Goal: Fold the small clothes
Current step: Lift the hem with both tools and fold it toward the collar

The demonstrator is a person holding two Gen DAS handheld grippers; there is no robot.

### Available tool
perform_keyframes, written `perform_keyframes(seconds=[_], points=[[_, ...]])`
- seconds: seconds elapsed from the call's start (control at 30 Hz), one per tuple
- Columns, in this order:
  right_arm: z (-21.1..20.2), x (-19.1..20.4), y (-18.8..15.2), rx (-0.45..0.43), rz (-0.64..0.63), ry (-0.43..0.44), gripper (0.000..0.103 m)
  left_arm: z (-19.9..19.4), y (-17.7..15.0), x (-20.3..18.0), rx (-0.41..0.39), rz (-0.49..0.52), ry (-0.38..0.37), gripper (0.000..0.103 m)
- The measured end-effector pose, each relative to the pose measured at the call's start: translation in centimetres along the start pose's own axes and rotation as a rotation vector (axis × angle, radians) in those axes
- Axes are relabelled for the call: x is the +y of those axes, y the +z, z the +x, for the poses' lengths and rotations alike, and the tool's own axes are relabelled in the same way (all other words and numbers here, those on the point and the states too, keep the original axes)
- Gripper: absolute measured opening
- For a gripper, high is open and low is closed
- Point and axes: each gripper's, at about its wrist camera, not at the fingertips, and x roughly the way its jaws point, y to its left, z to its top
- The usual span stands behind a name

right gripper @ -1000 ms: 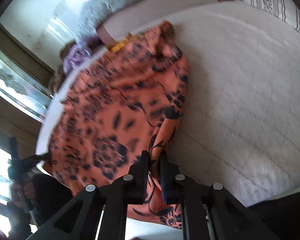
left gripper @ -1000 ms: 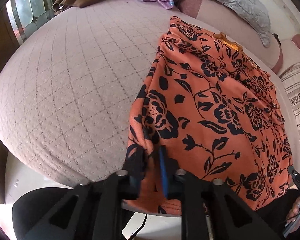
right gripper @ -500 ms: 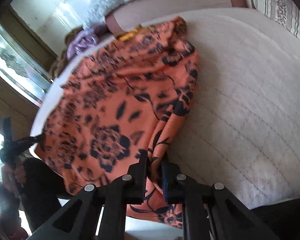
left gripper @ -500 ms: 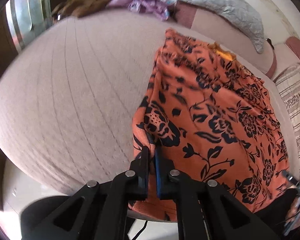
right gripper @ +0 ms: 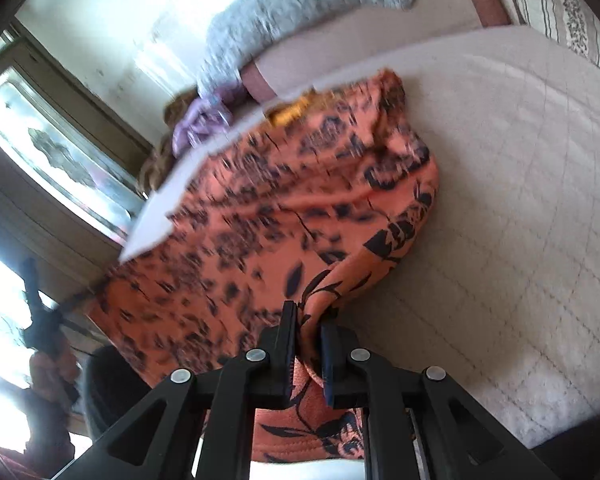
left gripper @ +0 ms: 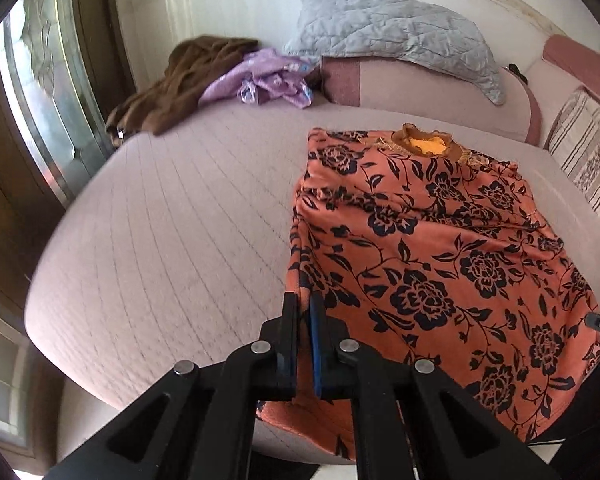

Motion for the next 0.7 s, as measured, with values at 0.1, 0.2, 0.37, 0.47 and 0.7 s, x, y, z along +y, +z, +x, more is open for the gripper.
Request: perform_keyframes(seconds=[0.1, 0.2, 0.37, 0.47, 0.7], points=[[0.6, -0.7, -0.6, 0.056, 0.020, -0.019, 0.015, 0.1, 0.0, -0.2, -0.003, 0.010, 0.011, 0.005], [1.4, -1.3, -0.9, 0.096, 0.056, -0.048, 0.015, 0.2, -0.2, -0.4, -0.005, 0.019, 0.023, 0.005], [2.2, -2.1, -1.7, 0.163, 0.124, -0.039, 0.038, 0.5, -0.3, -0.2, 0.002, 0.011, 0.019, 0.005], [2.4, -1.8, -2.2, 0.175, 0.133, -0.004, 0.062, 0.7, -0.4, -0.1, 0.005, 0.008, 0.020, 0.005], [2.0, 0.2, -2.8, 0.171, 0.000, -0.073, 0.013, 1.5, -0.4, 1.1, 0.041, -0.031, -0.031, 0.005]])
